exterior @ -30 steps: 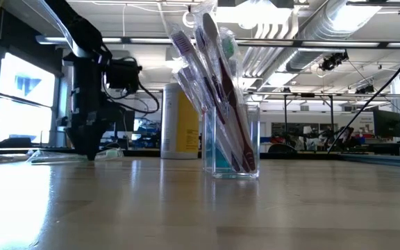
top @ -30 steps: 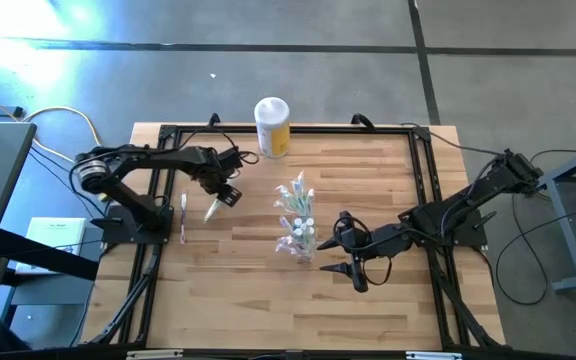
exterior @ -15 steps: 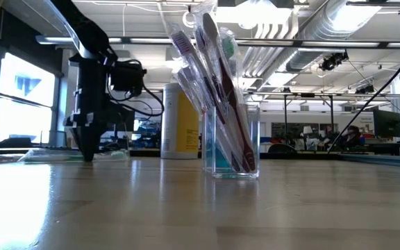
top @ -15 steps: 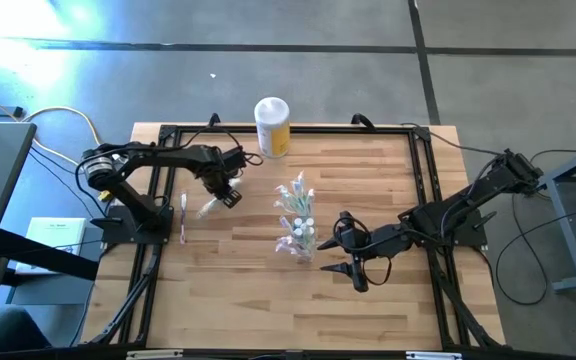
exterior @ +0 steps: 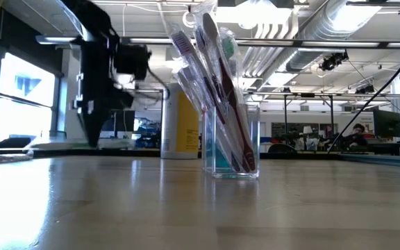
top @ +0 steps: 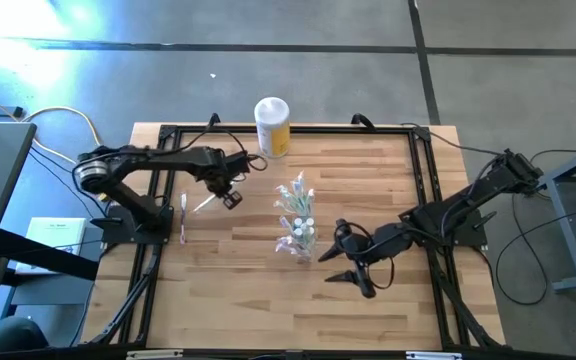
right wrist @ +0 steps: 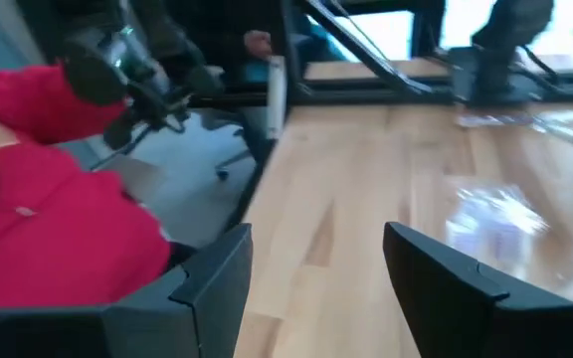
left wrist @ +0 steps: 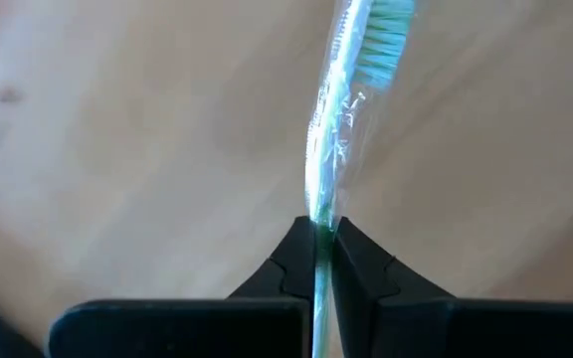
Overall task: Pick & Place toothbrushing station
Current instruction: Put the green toothbrush into the transparent organizer
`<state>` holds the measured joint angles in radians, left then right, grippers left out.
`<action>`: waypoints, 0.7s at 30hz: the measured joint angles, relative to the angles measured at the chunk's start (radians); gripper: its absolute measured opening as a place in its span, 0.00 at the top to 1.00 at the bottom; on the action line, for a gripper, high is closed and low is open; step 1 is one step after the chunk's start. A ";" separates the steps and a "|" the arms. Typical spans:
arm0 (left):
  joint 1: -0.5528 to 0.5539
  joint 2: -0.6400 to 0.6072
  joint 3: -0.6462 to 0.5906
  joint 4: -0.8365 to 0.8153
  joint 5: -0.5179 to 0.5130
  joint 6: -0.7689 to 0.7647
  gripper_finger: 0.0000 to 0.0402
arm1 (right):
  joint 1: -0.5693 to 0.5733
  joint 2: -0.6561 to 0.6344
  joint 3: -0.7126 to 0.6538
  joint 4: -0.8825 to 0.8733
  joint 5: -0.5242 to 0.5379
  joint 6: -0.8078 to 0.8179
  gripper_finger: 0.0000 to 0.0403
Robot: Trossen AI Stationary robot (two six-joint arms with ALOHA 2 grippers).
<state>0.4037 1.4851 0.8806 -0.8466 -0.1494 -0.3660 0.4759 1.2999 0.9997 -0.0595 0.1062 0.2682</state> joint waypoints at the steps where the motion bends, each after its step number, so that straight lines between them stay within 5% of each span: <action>1: -0.019 -0.028 0.010 -0.022 -0.022 -0.009 0.99 | 0.002 0.000 0.000 0.008 -0.009 -0.010 0.45; 14: -0.447 -0.382 0.236 -0.290 -0.260 -0.244 0.99 | -0.012 0.000 0.000 0.031 0.138 -0.052 0.45; 21: -0.768 -0.485 0.259 -0.084 -0.370 -0.278 0.99 | -0.030 0.013 0.001 0.129 0.139 -0.187 0.45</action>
<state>-0.3645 1.0004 1.1401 -0.9308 -0.5198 -0.6443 0.4458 1.3127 1.0004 0.0693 0.2455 0.0809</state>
